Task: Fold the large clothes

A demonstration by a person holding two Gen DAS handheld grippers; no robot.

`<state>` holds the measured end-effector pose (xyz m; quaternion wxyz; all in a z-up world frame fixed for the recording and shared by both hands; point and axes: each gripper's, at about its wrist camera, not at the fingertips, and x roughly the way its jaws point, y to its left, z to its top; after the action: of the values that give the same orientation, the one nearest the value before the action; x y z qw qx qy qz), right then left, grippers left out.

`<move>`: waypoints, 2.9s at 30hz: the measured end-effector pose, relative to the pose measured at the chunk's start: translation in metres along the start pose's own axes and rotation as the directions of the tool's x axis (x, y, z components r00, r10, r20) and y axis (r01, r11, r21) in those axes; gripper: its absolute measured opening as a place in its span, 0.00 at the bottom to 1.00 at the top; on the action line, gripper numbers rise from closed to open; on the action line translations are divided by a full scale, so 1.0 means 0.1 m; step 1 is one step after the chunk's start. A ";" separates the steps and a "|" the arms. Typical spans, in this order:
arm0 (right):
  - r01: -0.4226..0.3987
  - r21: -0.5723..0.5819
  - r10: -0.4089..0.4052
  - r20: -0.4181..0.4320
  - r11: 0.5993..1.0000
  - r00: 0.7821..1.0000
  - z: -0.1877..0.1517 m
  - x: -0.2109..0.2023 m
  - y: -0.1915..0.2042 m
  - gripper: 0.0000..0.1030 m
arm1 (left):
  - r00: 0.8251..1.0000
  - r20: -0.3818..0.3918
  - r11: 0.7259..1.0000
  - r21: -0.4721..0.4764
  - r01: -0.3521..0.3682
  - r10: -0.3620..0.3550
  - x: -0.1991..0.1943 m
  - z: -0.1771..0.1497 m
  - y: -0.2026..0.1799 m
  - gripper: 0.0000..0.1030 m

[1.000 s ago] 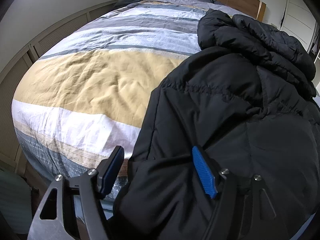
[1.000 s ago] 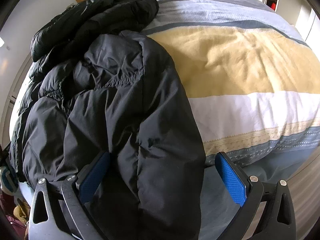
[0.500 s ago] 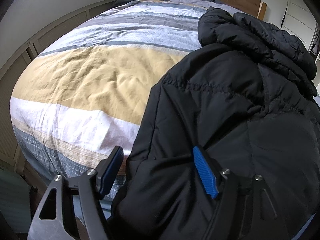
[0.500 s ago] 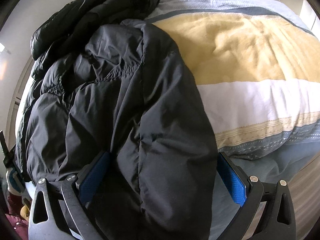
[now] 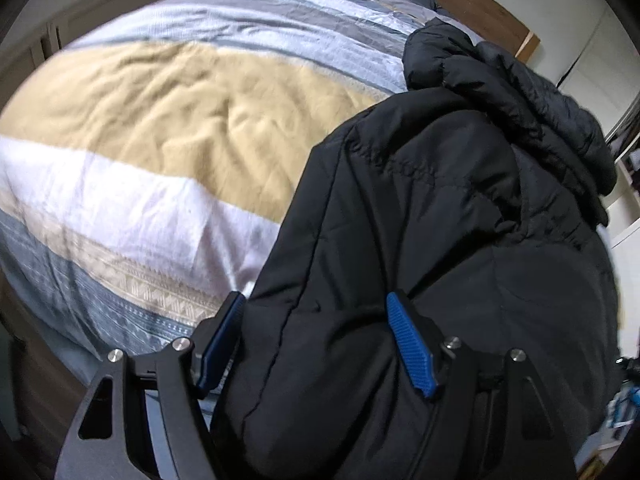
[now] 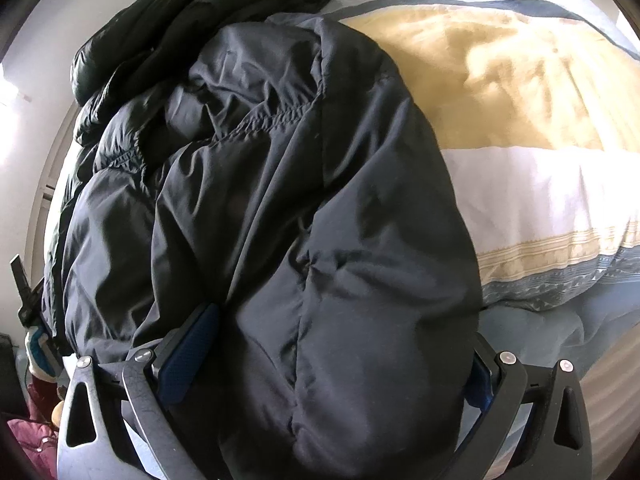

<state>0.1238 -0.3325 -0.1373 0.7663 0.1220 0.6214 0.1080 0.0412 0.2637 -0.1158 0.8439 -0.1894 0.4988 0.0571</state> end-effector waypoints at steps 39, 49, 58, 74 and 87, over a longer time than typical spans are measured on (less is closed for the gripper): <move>-0.148 0.070 0.142 0.081 0.987 0.987 -0.26 -0.38 -0.67 0.99 | 0.841 -0.096 0.826 -0.277 0.492 -0.533 -0.11 -0.13 0.32 0.69; -0.370 0.115 0.354 0.136 0.922 0.925 -0.46 -0.49 -0.80 0.82 | 0.841 -0.102 0.832 -0.250 0.495 -0.531 -0.16 -0.06 0.13 0.67; -0.423 0.114 0.408 0.135 0.899 0.903 -0.47 -0.40 -0.64 0.66 | 0.861 -0.097 0.853 -0.231 0.468 -0.499 -0.22 -0.10 0.06 0.62; -0.547 0.032 0.535 0.168 0.837 0.828 -0.42 -0.36 -0.35 0.21 | 0.862 -0.070 0.855 -0.192 0.482 -0.501 -0.45 -0.06 -0.19 0.13; -0.552 -0.190 0.576 0.415 0.812 0.704 0.45 -1.33 -0.01 0.13 | 0.759 0.127 0.758 -0.073 0.649 -0.638 -1.37 1.06 -0.80 0.11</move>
<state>0.1412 -0.3784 -0.0058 0.8222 0.3082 0.3547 0.3213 0.0836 0.2425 0.0689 0.8225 -0.3935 0.3589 -0.1995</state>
